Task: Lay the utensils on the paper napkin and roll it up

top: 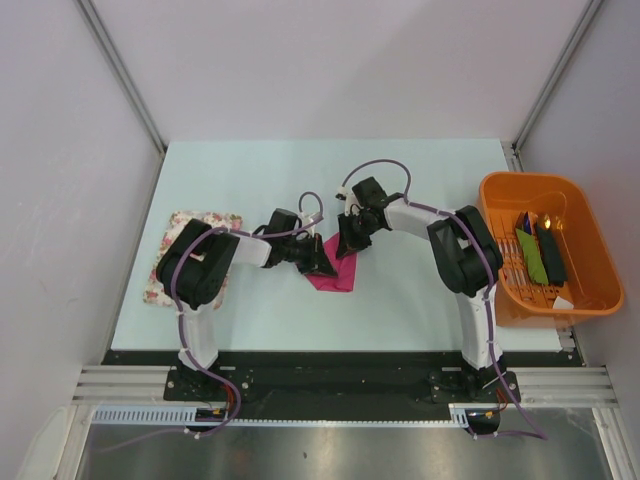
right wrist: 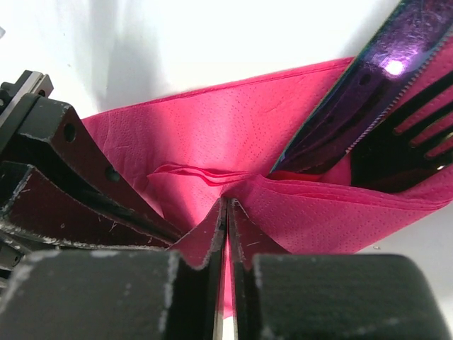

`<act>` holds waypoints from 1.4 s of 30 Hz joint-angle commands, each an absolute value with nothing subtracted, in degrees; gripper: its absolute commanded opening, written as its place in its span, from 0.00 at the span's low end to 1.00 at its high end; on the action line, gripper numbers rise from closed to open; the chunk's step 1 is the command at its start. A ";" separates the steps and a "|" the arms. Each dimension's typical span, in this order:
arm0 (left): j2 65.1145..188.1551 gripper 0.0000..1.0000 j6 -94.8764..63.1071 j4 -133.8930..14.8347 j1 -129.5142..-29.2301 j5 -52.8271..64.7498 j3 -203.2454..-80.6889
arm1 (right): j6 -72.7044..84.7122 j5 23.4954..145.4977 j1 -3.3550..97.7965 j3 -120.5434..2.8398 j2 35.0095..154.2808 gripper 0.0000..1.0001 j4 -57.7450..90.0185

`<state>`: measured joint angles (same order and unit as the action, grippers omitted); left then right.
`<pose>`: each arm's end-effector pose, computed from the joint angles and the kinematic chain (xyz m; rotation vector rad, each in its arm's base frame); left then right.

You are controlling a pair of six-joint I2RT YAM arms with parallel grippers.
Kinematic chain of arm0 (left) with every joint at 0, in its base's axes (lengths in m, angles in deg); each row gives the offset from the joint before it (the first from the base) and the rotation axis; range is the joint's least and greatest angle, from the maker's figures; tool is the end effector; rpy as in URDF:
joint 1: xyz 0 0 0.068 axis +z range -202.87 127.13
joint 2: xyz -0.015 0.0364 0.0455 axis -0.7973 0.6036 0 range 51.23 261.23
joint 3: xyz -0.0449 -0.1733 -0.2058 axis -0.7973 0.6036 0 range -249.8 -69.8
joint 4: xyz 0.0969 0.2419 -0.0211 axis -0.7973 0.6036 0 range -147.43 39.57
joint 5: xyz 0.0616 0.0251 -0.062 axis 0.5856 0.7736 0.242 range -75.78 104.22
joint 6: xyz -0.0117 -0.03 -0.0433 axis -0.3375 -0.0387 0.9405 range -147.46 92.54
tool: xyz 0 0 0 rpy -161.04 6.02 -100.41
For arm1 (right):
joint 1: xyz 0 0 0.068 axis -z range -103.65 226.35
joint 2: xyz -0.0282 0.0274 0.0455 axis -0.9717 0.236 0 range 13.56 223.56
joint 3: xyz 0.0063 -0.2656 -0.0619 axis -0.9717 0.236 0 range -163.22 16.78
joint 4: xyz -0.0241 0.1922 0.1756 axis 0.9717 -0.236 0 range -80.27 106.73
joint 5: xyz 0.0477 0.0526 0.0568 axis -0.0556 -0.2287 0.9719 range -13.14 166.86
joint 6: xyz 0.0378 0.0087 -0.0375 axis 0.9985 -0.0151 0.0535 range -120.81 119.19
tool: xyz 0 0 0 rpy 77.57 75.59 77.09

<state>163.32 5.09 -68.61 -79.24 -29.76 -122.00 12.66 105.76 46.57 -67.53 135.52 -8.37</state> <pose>0.3113 -0.1820 0.1014 0.2494 2.5638 -1.3674 0.3721 0.2326 0.1419 -0.5592 2.6937 0.9033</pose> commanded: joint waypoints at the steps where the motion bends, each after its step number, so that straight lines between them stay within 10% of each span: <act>1: 165.31 0.09 3.21 -65.95 -78.80 -27.09 -120.60 | 12.89 104.98 47.34 -68.11 132.14 0.09 -11.92; 42: 158.45 0.25 4.43 -69.99 -79.42 -27.09 -123.76 | 5.34 93.99 42.77 -67.24 137.49 0.01 -12.01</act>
